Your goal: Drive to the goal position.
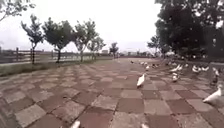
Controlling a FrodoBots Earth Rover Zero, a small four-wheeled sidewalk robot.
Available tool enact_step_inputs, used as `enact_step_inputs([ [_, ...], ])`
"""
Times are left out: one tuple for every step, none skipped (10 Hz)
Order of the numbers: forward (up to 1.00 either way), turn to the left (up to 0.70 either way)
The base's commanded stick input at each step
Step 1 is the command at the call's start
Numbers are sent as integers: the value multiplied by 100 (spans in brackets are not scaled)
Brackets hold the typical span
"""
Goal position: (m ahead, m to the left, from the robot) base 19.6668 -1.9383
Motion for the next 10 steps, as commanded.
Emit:
enact_step_inputs([
  [70,-7],
  [70,-27],
  [70,-27],
  [70,-27],
  [70,-24],
  [70,-10],
  [70,0],
  [70,0],
  [70,0],
  [70,0],
])
